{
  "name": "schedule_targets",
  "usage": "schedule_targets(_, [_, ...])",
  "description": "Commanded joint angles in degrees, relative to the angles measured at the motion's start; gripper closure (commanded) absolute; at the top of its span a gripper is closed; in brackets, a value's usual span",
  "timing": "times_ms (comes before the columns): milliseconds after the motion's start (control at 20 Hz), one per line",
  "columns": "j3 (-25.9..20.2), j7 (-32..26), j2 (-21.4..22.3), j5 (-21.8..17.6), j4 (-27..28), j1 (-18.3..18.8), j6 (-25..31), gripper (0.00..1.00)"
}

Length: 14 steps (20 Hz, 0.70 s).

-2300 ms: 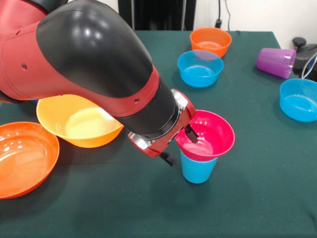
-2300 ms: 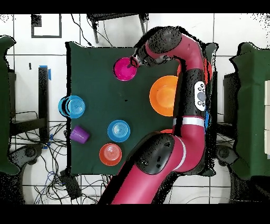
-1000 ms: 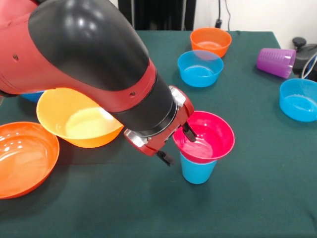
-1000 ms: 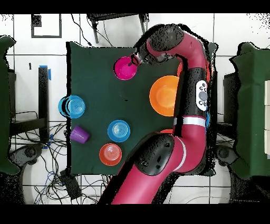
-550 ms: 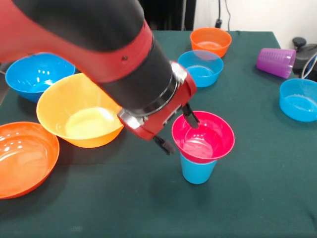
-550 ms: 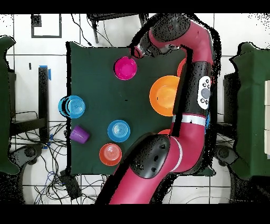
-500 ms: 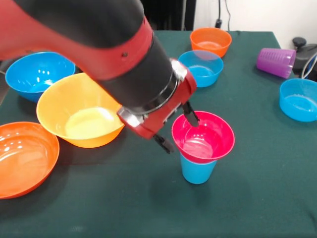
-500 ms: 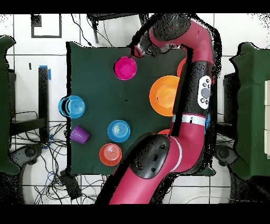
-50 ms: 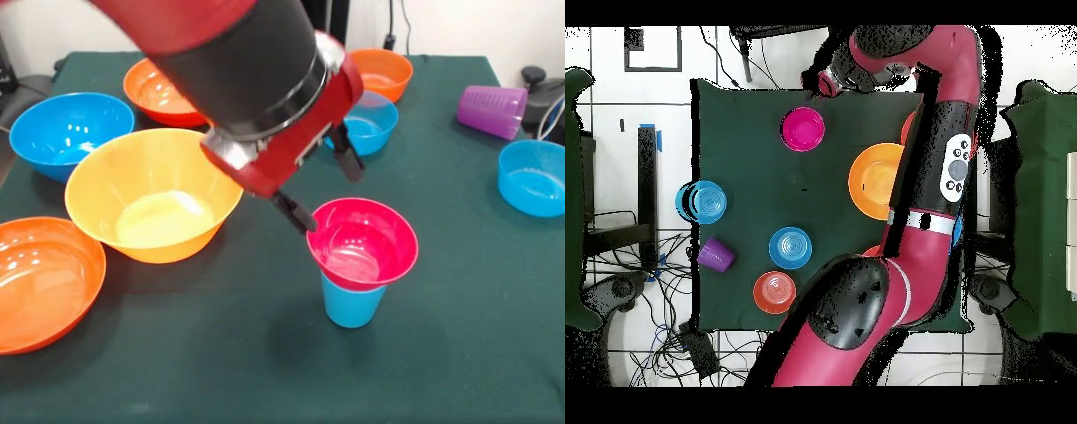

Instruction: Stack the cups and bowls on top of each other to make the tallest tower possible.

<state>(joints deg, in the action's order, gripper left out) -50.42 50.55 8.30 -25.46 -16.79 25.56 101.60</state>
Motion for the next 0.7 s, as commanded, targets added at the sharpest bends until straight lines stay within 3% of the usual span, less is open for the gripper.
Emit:
schedule_targets(50, [-7.4, 18.0, 4.5, -7.8, 1.0, -0.1, 7.8, 0.00])
schedule_targets(300, [-6.4, 22.7, 7.0, -6.7, -0.4, -0.8, 6.2, 0.00])
schedule_targets(450, [-0.1, 27.1, 9.2, 0.0, -5.3, -1.8, 0.9, 0.00])
schedule_targets(550, [4.1, 30.4, 11.5, 4.6, -10.9, -2.2, -4.5, 0.00])
schedule_targets(700, [9.0, 34.3, 17.4, 9.7, -24.2, -1.5, -15.6, 0.00])
